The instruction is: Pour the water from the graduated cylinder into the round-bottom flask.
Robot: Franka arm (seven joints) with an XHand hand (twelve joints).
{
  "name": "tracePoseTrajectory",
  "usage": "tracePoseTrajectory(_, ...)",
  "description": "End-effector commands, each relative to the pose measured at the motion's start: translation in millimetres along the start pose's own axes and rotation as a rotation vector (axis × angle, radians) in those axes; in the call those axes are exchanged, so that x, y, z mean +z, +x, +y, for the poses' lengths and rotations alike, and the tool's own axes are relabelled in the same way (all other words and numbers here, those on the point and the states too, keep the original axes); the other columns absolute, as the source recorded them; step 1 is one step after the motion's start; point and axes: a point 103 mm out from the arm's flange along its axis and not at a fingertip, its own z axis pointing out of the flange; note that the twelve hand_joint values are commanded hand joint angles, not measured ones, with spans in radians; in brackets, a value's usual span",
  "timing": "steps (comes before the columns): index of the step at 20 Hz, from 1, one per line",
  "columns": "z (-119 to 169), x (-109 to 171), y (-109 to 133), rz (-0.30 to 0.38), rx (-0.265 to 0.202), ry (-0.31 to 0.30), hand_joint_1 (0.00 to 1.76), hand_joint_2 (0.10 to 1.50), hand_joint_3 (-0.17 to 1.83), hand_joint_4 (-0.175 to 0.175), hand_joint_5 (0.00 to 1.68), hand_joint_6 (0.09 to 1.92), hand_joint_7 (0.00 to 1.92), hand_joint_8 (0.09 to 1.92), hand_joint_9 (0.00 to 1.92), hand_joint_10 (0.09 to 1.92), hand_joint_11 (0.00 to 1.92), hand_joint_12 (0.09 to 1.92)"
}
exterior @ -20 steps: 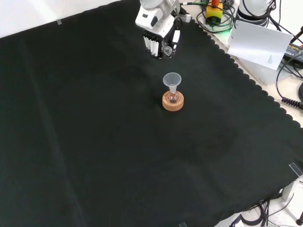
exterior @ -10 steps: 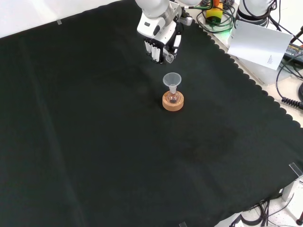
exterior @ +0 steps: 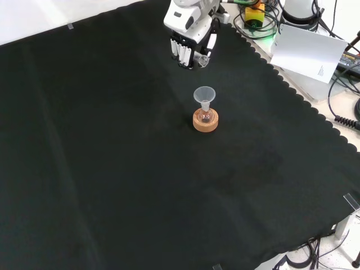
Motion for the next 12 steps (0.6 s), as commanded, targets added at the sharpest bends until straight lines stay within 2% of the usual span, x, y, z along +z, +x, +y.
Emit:
tracePoseTrajectory(1, 6.3, 57.2, -6.2, -0.125, 0.039, 0.239, 1.27, 1.10, 0.00, -0.175, 1.00, 0.97, 1.03, 0.95, 1.46, 0.09, 1.28, 0.71)
tracePoseTrajectory(12, 2.3, 56.3, -10.5, -0.109, 0.048, 0.233, 1.27, 1.10, 0.00, -0.175, 1.00, 0.97, 1.03, 0.95, 1.47, 0.09, 1.28, 0.71)
